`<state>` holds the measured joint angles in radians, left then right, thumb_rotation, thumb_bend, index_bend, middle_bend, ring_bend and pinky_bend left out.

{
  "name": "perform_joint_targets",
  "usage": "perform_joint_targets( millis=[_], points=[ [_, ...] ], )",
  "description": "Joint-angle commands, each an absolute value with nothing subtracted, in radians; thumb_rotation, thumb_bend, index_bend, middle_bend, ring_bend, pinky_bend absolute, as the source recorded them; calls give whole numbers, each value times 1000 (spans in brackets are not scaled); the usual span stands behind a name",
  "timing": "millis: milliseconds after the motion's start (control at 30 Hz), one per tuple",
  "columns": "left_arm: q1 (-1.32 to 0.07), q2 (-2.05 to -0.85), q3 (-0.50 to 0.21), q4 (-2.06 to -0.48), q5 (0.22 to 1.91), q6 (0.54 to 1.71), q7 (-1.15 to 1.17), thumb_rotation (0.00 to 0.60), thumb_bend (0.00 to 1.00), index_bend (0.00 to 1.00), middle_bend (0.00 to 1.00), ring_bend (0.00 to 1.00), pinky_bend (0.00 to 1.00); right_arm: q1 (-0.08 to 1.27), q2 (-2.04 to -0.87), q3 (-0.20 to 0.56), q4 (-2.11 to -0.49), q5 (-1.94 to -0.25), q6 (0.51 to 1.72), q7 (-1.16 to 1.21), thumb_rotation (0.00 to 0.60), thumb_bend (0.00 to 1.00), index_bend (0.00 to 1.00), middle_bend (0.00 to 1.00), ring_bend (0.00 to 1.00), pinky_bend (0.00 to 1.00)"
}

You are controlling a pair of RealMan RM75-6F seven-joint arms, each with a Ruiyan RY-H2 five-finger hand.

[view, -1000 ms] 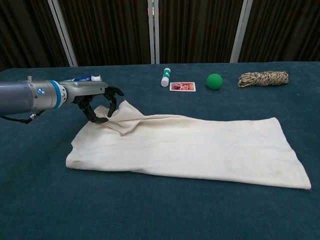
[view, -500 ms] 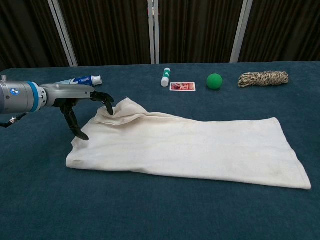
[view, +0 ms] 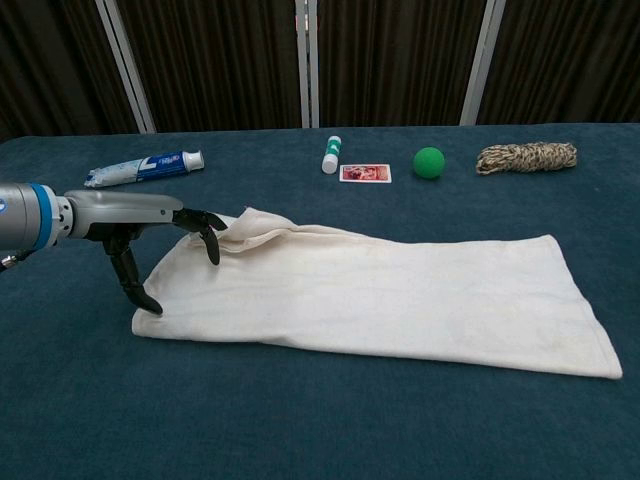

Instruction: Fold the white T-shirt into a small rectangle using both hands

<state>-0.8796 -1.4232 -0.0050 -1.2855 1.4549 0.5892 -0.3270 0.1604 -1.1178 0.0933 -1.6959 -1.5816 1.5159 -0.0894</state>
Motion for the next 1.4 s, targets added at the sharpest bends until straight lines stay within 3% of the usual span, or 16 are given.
perform_joint_targets(
  millis=[33, 433, 767, 900, 1100, 1400],
  points=[
    [-877, -1424, 4, -1303, 1473, 602, -341, 600, 0, 297, 0, 0, 0, 159, -1116, 94, -1699, -1584, 1520, -88, 600, 0, 151, 2, 0, 0],
    [-875, -1322, 34, -1423, 1473, 599, -295, 600, 0, 297, 0, 0, 0, 155, -1109, 94, -1706, -1592, 1528, -80, 600, 0, 152, 2, 0, 0],
    [-831, -1224, -1, -1500, 1489, 735, -369, 600, 0, 306, 0, 0, 0, 150, -1101, 94, -1714, -1600, 1538, -71, 600, 0, 152, 3, 0, 0],
    [-847, -1268, -48, -1448, 1445, 729, -418, 600, 0, 306, 0, 0, 0, 150, -1100, 95, -1715, -1602, 1539, -69, 600, 0, 152, 3, 0, 0],
    [-937, -1433, -113, -1316, 1344, 587, -467, 600, 0, 306, 0, 0, 0, 149, -1099, 98, -1713, -1596, 1538, -69, 600, 0, 152, 3, 0, 0],
    [-970, -1519, -112, -1279, 1319, 523, -446, 600, 0, 306, 0, 0, 0, 148, -1095, 106, -1703, -1576, 1535, -57, 600, 0, 153, 3, 0, 0]
  ],
)
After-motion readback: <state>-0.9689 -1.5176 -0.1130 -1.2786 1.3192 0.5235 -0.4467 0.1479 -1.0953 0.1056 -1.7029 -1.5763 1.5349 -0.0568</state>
